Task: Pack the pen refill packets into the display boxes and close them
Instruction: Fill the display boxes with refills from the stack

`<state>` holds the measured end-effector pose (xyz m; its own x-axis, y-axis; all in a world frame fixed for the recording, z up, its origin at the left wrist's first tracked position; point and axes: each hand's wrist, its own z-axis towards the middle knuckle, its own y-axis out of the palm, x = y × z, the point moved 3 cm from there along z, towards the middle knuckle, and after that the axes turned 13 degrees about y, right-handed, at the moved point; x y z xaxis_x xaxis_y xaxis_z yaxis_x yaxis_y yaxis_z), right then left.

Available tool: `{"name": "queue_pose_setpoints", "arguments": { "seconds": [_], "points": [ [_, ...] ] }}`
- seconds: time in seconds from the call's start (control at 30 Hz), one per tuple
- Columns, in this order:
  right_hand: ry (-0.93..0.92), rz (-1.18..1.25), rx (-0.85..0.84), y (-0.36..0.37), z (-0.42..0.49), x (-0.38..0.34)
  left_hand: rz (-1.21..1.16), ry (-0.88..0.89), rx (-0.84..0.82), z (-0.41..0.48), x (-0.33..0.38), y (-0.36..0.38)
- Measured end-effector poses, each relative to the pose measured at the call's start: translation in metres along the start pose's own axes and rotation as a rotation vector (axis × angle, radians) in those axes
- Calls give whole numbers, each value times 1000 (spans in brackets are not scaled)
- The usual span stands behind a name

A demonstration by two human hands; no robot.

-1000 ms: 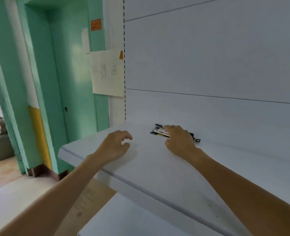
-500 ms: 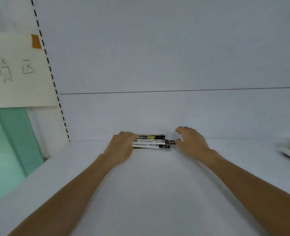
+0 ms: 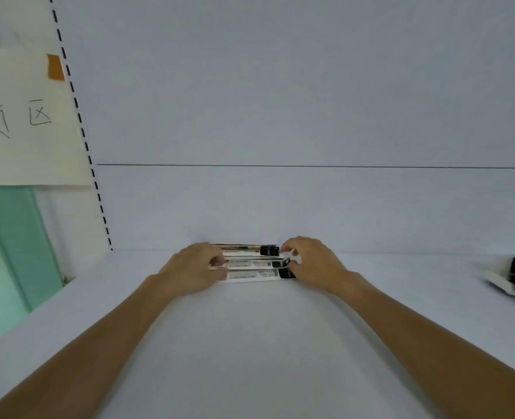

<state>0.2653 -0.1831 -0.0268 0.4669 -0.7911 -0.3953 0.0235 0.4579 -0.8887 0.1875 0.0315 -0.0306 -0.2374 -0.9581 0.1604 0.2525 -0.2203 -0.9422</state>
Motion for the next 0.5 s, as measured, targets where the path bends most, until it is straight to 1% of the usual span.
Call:
{"name": "queue_pose_setpoints", "arguments": {
  "seconds": [0.07, 0.1, 0.23, 0.3, 0.43, 0.5],
  "points": [
    [-21, 28, -28, 6, 4, -5, 57, 7, -88, -3, 1, -4],
    [-25, 48, -23, 7, 5, -7, 79, 28, -101, -5, 2, -5],
    [-56, 122, 5, 7, 10, -10, 13, 71, -92, -18, 9, -11],
    [-68, 140, -15, 9, 12, -11, -3, 60, -131, -24, 13, -11],
    [-41, 173, 7, 11, 13, -13, -32, 59, -151, -28, 19, -14],
    [-37, 104, -21, 12, 15, -14, 90, 126, -170, -28, 25, -16]
  ]
}}
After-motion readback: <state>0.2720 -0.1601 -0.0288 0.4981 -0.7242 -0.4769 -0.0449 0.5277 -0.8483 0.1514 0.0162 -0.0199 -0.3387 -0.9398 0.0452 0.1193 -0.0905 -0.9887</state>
